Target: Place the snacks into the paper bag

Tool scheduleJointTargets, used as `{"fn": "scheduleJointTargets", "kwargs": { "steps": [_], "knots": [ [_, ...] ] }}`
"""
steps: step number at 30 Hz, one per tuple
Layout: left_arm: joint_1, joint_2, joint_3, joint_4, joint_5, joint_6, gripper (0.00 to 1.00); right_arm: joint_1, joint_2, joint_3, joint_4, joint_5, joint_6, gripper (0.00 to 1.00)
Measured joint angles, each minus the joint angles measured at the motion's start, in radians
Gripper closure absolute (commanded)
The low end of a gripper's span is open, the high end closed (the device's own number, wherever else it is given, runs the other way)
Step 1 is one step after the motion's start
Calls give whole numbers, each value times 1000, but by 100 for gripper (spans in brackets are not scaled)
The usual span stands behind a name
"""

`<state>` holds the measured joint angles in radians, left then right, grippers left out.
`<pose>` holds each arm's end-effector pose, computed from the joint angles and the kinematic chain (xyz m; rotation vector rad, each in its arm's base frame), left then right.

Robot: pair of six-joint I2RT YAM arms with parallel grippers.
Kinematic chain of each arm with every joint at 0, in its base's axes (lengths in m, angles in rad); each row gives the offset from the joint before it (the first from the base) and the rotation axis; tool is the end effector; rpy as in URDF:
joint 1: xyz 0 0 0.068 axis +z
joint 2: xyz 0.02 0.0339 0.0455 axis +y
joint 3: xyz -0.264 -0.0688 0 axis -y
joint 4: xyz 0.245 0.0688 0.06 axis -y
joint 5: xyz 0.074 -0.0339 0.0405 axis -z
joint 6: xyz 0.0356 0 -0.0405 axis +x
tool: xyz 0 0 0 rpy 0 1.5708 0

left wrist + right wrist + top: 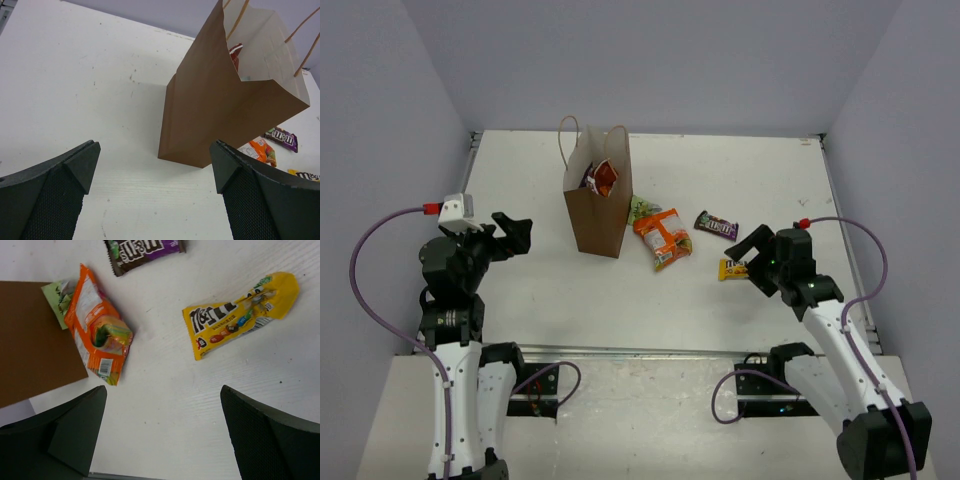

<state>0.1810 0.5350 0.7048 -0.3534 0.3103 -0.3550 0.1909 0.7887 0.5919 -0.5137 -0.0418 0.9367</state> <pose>0.1301 0.0128 0.3289 -0.2436 1.7454 -0.3986 0.1656 0.0335 0.2403 0.8396 2.2085 0.6210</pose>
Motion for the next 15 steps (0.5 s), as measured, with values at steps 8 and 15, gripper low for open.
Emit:
{"fn": "scheduleJointTargets", "kwargs": {
  "steps": [8, 15],
  "knots": [
    [0, -2, 0, 0, 0, 0, 0, -76, 223, -54, 92, 0, 111, 1],
    [0, -5, 0, 0, 0, 0, 0, -236, 331, -64, 195, -2, 167, 1]
  ]
}}
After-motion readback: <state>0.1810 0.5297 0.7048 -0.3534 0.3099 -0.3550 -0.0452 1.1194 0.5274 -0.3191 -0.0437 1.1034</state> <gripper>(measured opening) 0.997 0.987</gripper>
